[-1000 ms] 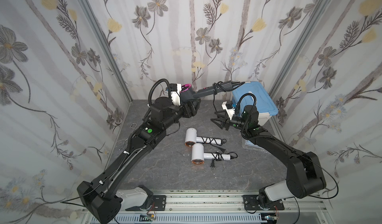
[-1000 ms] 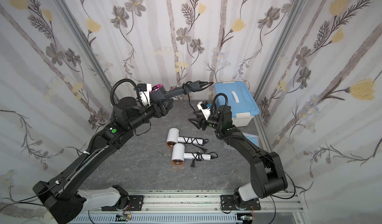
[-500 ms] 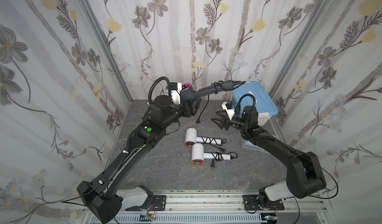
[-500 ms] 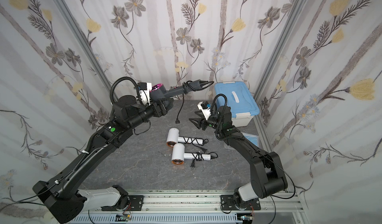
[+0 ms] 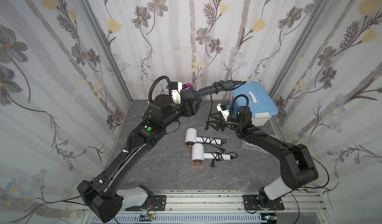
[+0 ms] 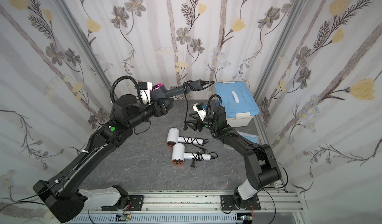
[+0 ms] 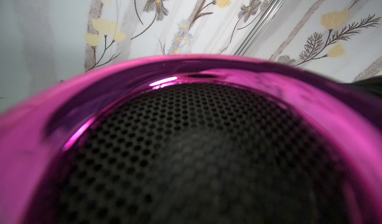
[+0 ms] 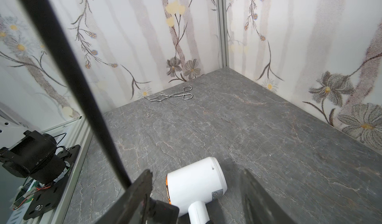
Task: Wrap the cord around the hair dryer
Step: Wrap the power cord around the hair dryer.
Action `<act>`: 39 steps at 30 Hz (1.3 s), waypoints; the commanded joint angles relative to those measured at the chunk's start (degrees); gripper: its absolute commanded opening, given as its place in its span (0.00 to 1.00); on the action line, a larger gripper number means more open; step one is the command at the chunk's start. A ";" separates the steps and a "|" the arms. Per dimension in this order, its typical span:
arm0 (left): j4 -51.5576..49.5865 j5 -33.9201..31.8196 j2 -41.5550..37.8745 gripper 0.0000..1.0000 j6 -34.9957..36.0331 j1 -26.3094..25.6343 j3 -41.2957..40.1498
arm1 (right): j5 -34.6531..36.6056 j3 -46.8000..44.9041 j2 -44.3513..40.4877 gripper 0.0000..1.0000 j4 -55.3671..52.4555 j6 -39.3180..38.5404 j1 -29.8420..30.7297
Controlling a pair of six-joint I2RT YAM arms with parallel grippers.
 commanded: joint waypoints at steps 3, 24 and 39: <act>3.59 0.83 -0.11 0.00 -0.47 -0.04 1.03 | -2.03 2.07 1.66 0.68 2.78 1.20 0.05; 2.84 0.66 1.45 0.00 -0.47 -0.05 1.90 | 11.66 -6.45 -11.65 0.67 -6.20 -4.03 -3.92; 2.92 0.57 1.14 0.00 -1.00 -0.34 1.65 | 11.74 -1.58 -4.80 0.69 -1.55 0.34 0.64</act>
